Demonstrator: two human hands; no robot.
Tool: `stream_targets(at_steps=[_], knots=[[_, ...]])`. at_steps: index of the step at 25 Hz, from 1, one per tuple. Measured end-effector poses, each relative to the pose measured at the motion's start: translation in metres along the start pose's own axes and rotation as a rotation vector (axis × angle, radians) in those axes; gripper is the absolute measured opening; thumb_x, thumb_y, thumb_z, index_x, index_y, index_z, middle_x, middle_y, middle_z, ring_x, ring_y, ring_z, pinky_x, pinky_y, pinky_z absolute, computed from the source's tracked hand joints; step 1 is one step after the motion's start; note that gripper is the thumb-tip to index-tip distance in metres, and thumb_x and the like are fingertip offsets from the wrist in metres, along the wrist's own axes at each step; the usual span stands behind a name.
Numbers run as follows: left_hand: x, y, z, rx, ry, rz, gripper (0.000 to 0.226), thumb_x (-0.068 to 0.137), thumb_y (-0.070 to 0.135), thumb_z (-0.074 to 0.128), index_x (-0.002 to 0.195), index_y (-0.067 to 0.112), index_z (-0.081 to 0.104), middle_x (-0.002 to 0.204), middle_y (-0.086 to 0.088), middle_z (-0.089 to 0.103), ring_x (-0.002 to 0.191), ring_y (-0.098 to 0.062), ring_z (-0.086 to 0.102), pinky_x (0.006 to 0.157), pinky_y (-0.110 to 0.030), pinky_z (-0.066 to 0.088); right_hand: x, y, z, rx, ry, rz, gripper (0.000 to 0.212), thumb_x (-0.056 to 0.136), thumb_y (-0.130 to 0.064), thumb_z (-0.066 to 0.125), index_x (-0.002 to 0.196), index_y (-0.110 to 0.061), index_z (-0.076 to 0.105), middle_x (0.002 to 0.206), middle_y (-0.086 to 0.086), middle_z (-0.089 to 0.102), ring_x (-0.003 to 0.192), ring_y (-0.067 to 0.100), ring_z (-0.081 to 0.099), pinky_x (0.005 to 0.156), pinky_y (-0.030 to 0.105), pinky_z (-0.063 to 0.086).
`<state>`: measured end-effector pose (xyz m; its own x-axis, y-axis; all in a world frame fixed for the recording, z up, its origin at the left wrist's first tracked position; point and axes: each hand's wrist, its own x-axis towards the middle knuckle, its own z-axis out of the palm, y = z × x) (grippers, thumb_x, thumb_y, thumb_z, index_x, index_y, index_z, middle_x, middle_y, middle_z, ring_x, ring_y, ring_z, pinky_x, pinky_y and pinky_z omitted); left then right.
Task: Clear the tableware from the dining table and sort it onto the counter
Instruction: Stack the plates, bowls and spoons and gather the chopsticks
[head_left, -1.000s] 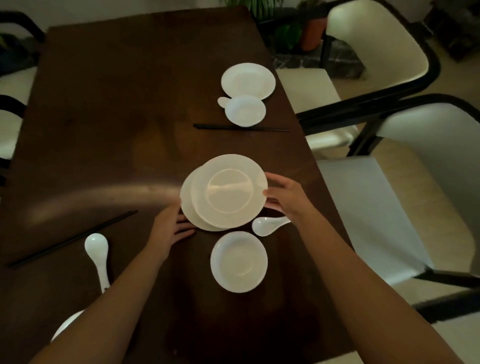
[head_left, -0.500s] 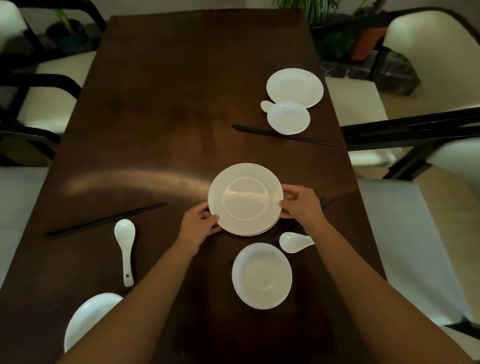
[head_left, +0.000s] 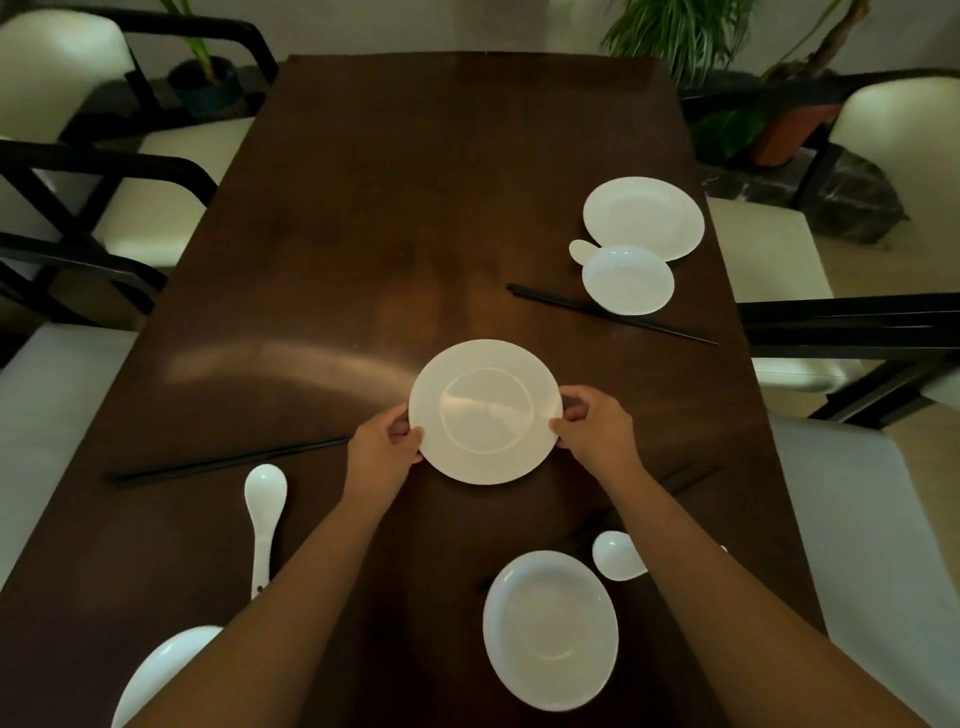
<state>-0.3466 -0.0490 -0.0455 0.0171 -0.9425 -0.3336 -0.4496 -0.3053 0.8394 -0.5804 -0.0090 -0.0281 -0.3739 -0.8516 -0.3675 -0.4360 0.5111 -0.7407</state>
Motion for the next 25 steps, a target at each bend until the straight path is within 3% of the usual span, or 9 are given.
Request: stream_targets(at_steps=[3,7,12,14,18,21,25], knots=[[0.007,-0.002,-0.007,0.025,0.059,0.017,0.041,0.086,0.009,0.061,0.126,0.008,0.054,0.1,-0.003,0.06,0.086,-0.017,0.061,0.062,-0.02,0.052,0.005,-0.01,0.012,0.05,-0.01,-0.011,0.034,0.081,-0.012,0.067,0.113,-0.019,0.061,0.087,-0.003,0.062,0.085,0.018,0.065,0.084,0.041,0.056],[0.012,-0.008,-0.016,-0.082,0.12,-0.074,0.038,0.083,0.011,0.066,0.12,0.008,0.058,0.099,-0.004,0.062,0.078,-0.01,0.061,0.061,-0.019,0.052,0.004,-0.015,0.024,0.095,-0.015,-0.013,0.035,0.082,-0.012,0.067,0.115,-0.019,0.061,0.088,-0.001,0.064,0.072,0.012,0.065,0.08,0.04,0.058],[0.009,-0.005,-0.025,0.001,0.069,-0.073,0.033,0.084,0.017,0.065,0.115,0.007,0.06,0.096,-0.005,0.065,0.074,-0.009,0.062,0.066,-0.025,0.055,-0.001,-0.019,0.026,0.072,-0.009,0.03,0.037,0.082,-0.015,0.068,0.117,-0.02,0.06,0.089,-0.002,0.064,0.073,0.011,0.065,0.079,0.037,0.058],[0.008,0.002,-0.033,0.221,0.086,0.028,0.029,0.087,0.025,0.06,0.111,0.009,0.06,0.097,-0.008,0.066,0.079,-0.018,0.063,0.071,-0.031,0.051,-0.003,-0.024,0.021,-0.045,0.009,-0.01,0.037,0.082,-0.021,0.067,0.119,-0.019,0.059,0.099,0.002,0.066,0.087,0.017,0.065,0.084,0.033,0.054],[0.005,0.041,-0.046,0.561,0.022,0.455,0.037,0.091,0.038,0.049,0.123,0.019,0.051,0.118,-0.005,0.057,0.1,-0.021,0.057,0.078,-0.03,0.045,-0.012,-0.042,-0.005,-0.402,0.135,-0.226,0.037,0.086,-0.027,0.061,0.121,-0.017,0.058,0.118,0.007,0.057,0.106,0.023,0.055,0.084,0.034,0.046],[0.02,0.095,-0.034,0.734,-0.073,0.73,0.045,0.092,0.041,0.045,0.131,0.018,0.047,0.129,-0.005,0.054,0.113,-0.021,0.053,0.095,-0.035,0.042,-0.011,-0.06,-0.038,-0.596,0.29,-0.433,0.035,0.085,-0.025,0.062,0.117,-0.012,0.06,0.113,0.01,0.06,0.105,0.027,0.055,0.081,0.039,0.049],[0.058,0.167,0.011,0.905,-0.054,0.927,0.048,0.092,0.044,0.04,0.134,0.021,0.042,0.133,0.0,0.052,0.122,-0.017,0.047,0.108,-0.038,0.028,0.025,-0.072,-0.09,-0.693,0.46,-0.501,0.033,0.081,-0.023,0.066,0.112,-0.011,0.063,0.111,0.014,0.064,0.1,0.031,0.06,0.079,0.041,0.052]])
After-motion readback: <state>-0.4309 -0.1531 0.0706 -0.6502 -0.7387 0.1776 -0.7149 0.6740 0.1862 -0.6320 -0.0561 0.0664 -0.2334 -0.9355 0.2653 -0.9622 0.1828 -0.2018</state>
